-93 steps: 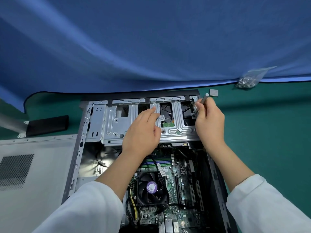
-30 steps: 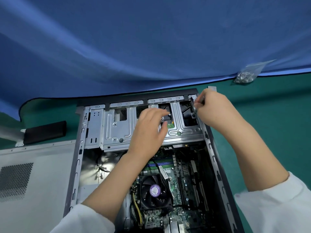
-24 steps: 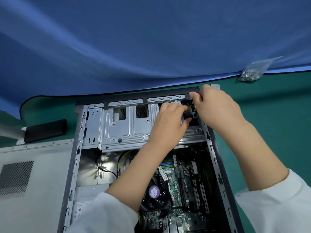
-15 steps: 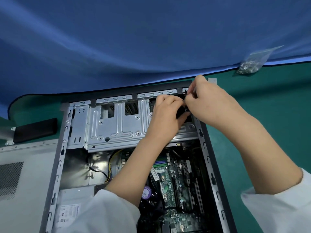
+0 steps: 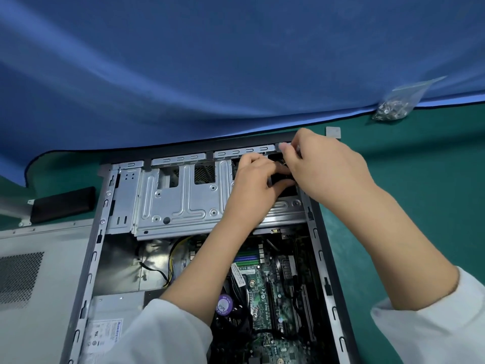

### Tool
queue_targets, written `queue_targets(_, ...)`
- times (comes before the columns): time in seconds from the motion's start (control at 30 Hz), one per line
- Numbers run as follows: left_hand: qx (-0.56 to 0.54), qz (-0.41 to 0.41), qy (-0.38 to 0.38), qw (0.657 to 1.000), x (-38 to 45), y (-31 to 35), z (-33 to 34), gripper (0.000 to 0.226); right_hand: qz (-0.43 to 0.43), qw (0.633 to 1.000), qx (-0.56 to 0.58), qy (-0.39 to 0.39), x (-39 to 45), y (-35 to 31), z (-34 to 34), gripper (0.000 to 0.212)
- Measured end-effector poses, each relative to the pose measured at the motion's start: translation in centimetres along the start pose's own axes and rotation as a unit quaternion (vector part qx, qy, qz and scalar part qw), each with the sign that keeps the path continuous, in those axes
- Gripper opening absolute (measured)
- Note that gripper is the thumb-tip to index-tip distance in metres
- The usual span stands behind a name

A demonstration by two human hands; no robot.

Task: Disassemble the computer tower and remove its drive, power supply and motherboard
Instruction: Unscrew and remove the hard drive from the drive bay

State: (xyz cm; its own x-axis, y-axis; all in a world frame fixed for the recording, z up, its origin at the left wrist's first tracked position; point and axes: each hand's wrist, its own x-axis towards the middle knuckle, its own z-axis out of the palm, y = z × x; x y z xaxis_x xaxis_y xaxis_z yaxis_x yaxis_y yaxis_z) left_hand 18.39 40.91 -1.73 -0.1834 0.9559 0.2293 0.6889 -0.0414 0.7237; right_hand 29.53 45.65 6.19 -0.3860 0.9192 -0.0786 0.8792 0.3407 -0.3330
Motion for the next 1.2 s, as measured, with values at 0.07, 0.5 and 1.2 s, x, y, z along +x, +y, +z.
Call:
queue_targets(0.07,-0.006,0.004,0.006,1.000,0.02,0.06,-0.02,0.009,0.005,1.000,0.022,-0.006,0.23,0.10,-0.01,0.017)
queue_targets(0.5,-0.009,-0.009,0.005,1.000,0.10,-0.19,0.11,0.011,0.017,0.997,0.066,-0.045,0.93,0.71,-0.29,0.015)
queue_targets(1.2,-0.017,-0.021,0.010,1.000,-0.03,0.07,0.10,0.012,0.037,0.994,0.085,-0.060,1.02,0.88,-0.16,0.009)
